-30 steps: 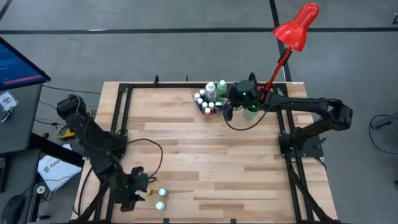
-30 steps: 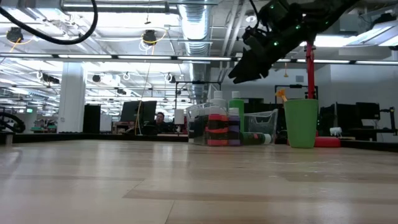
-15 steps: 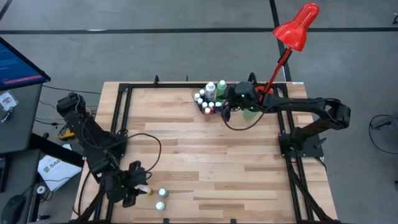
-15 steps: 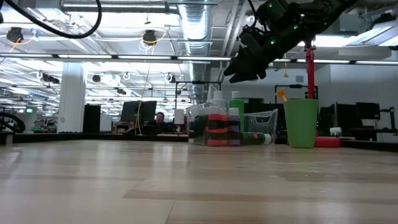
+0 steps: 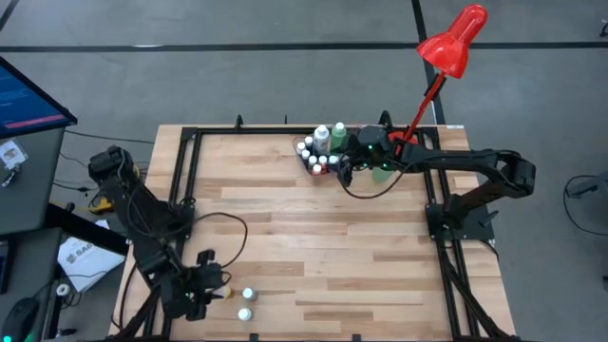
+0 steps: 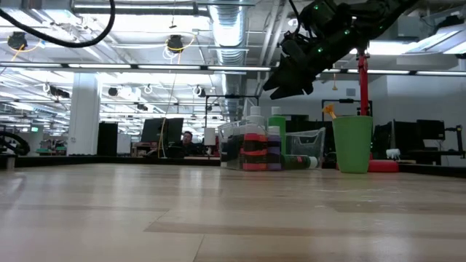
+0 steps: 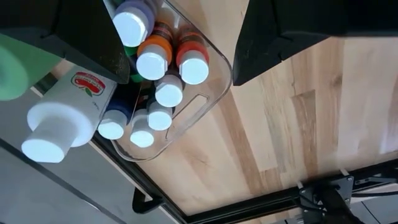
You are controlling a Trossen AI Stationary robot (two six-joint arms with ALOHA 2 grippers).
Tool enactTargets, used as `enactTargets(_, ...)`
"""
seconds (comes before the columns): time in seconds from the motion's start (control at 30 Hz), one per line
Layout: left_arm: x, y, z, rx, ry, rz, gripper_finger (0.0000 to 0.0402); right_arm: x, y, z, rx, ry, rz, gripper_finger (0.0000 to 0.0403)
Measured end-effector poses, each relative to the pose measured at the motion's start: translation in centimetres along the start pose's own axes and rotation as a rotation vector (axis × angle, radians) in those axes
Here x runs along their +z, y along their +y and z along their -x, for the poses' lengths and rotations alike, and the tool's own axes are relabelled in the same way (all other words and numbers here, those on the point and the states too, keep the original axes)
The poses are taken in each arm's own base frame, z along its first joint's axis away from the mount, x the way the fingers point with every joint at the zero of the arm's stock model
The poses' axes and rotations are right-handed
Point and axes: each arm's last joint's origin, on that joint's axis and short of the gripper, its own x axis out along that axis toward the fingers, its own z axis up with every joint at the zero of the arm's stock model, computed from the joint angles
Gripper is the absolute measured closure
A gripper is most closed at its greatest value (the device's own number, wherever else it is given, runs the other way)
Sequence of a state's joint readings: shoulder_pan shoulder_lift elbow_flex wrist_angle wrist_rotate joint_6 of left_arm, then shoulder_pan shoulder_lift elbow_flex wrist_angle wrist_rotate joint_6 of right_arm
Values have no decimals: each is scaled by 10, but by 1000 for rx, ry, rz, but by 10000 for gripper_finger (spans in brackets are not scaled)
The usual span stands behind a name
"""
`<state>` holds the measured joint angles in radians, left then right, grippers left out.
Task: Pick & Place Paint Supplies
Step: Put the small yellow paint bottle into the transparent bin
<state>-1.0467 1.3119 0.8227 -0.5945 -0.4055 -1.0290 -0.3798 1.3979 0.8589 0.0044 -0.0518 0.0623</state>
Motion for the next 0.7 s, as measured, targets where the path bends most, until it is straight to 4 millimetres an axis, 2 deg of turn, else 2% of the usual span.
enactTargets(0.2,-9,-6,-9,50,-25,-44,243,0,0,0,0,0,-14,122)
enactTargets(0.4,-13,-8,-19,85,-22,-7,246,0,0,0,0,0,-18,122)
enactTargets(0.63,-8,-5,-18,87,-25,18,318,0,0,0,0,0,-34,122)
enactTargets(0.7,-6,-2,-17,90,-25,20,320,0,0,0,0,0,-41,122)
